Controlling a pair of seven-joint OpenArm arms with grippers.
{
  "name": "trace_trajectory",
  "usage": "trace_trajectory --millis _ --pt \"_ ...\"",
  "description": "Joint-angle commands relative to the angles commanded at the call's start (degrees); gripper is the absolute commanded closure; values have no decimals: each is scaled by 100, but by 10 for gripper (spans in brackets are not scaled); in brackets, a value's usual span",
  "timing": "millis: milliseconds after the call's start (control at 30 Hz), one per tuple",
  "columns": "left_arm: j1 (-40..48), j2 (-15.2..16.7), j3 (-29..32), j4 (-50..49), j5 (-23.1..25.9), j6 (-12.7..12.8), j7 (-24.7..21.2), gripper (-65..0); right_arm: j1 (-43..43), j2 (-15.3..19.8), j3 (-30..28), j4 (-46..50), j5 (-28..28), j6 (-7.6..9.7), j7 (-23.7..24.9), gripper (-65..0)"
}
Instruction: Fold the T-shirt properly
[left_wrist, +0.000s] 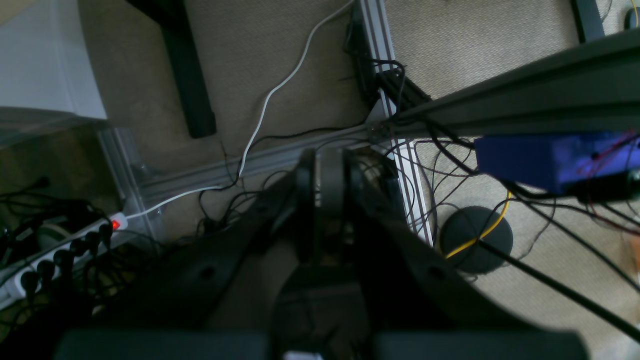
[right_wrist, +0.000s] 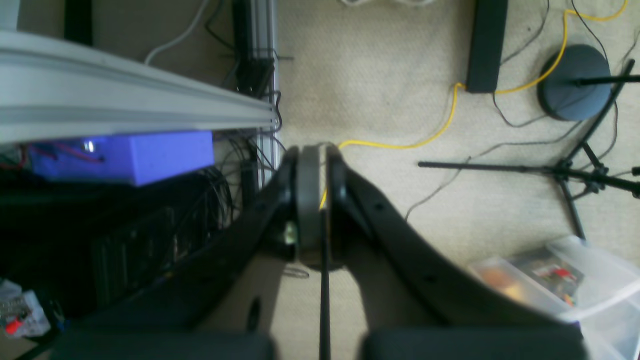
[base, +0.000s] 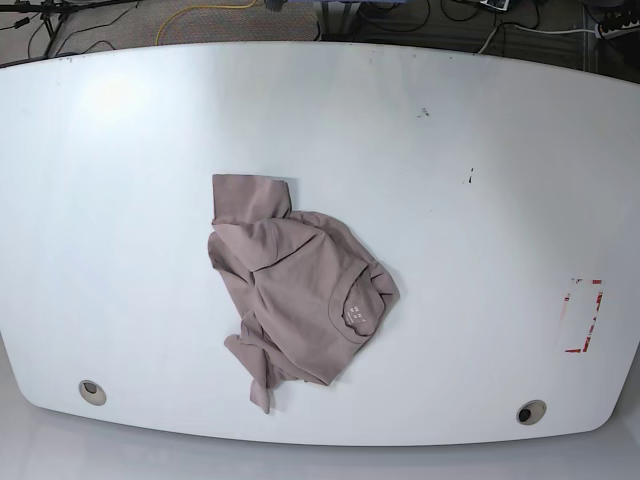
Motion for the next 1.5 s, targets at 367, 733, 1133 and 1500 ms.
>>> trace_trajectory --millis 367,733,1133,1500 --pt "24 27 -280 177 -172 -18 155 -2 -107 23 78 92 -6 -17 62 -20" --pt "-61 52 -275 384 -593 16 404 -6 -137 -37 65 249 -1 -20 46 -19" --pt "-292 51 -199 607 -932 -23 439 -7 158 -199 80 250 -18 -18 62 -18" --pt "-382 5 -171 433 -760 -29 302 -7 260 -184 81 206 100 -38 97 -17"
